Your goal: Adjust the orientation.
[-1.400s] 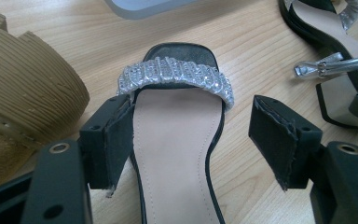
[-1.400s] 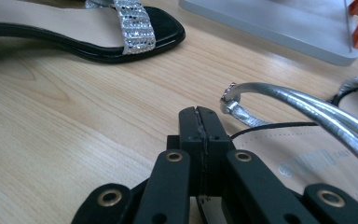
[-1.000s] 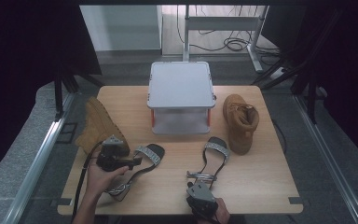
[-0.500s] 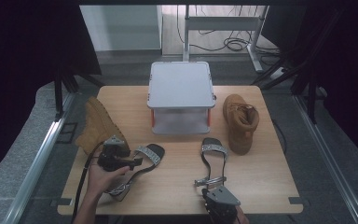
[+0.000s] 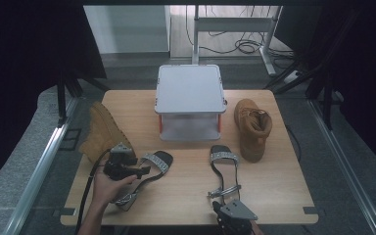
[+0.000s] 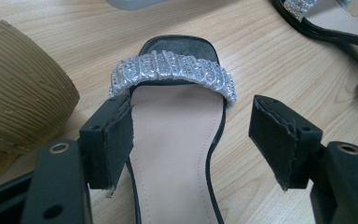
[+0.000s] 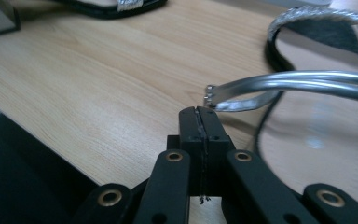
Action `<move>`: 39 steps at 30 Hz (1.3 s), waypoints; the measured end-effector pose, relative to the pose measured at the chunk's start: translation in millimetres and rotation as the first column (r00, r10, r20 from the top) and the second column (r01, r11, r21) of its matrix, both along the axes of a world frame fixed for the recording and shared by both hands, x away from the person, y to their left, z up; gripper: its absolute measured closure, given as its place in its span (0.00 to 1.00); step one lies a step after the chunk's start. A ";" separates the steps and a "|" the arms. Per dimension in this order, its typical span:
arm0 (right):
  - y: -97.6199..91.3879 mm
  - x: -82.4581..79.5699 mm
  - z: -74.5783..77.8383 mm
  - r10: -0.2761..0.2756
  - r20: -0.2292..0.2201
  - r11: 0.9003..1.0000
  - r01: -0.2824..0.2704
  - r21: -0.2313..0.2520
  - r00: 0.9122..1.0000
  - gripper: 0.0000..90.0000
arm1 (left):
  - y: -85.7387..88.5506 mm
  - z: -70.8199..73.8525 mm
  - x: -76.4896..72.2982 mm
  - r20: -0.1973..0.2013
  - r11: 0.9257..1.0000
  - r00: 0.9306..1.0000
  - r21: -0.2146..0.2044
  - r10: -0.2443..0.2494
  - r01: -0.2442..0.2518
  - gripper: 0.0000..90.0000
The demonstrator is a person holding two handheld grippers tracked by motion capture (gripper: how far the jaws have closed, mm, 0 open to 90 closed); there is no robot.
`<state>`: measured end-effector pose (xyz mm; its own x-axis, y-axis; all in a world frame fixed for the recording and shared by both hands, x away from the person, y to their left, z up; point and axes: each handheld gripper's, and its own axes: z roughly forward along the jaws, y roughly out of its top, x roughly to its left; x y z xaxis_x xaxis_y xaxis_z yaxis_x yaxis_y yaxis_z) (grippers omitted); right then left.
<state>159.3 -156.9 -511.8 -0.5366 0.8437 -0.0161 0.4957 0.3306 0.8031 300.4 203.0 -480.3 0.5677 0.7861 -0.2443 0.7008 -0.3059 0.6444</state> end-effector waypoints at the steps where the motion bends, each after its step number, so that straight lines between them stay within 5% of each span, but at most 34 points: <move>1: 1.8 1.2 -1.8 0.001 -0.002 1.000 -0.001 -0.011 1.000 1.00 | -0.2 0.0 -0.2 0.000 1.000 1.000 -0.001 0.003 -0.003 0.34; 12: -16.4 4.3 -9.0 -0.059 -0.029 0.998 0.058 -0.023 0.998 1.00 | 4.3 -1.7 -0.3 -0.002 1.000 1.000 -0.004 0.012 -0.012 0.34; 28: -75.9 11.0 -8.3 -0.126 -0.028 0.992 0.125 -0.027 0.992 1.00 | 6.8 -1.7 -0.8 -0.009 1.000 1.000 -0.002 0.020 -0.020 0.34; 39: -94.6 20.5 -9.0 -0.117 -0.027 0.993 0.117 -0.010 0.993 0.99 | 7.8 -1.2 -2.7 -0.007 1.000 1.000 0.001 0.023 -0.023 0.34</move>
<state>179.8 -251.4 -520.8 -0.4346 0.9006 -0.0103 0.5534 0.2760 0.7858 297.7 210.7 -481.6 0.5477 0.7991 -0.2479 0.7124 -0.2900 0.6390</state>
